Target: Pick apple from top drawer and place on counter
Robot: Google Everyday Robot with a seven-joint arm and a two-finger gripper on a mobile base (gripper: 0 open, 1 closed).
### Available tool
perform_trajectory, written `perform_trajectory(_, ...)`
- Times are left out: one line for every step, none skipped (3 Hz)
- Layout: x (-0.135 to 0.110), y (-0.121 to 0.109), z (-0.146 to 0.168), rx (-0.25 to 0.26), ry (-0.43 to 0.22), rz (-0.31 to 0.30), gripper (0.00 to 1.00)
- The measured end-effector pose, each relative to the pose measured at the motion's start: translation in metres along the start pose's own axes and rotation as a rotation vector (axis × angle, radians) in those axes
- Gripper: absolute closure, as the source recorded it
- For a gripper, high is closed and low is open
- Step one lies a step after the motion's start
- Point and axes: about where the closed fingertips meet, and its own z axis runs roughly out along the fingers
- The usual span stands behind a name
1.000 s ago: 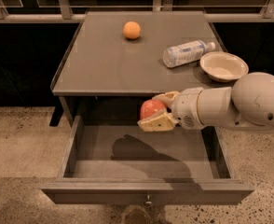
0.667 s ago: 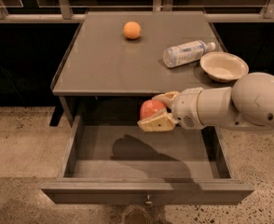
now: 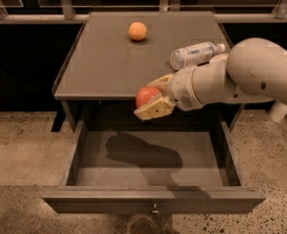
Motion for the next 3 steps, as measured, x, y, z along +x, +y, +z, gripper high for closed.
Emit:
perform_trajectory(-0.031, -0.024, 0.015, -0.045, -0.014, -0.058, 1.00)
perform_trajectory(-0.051, -0.053, 0.029, -0.058, -0.094, -0.073, 1.00)
perform_trajectory(-0.060, -0.080, 0.055, -0.080, -0.177, -0.060, 1.00)
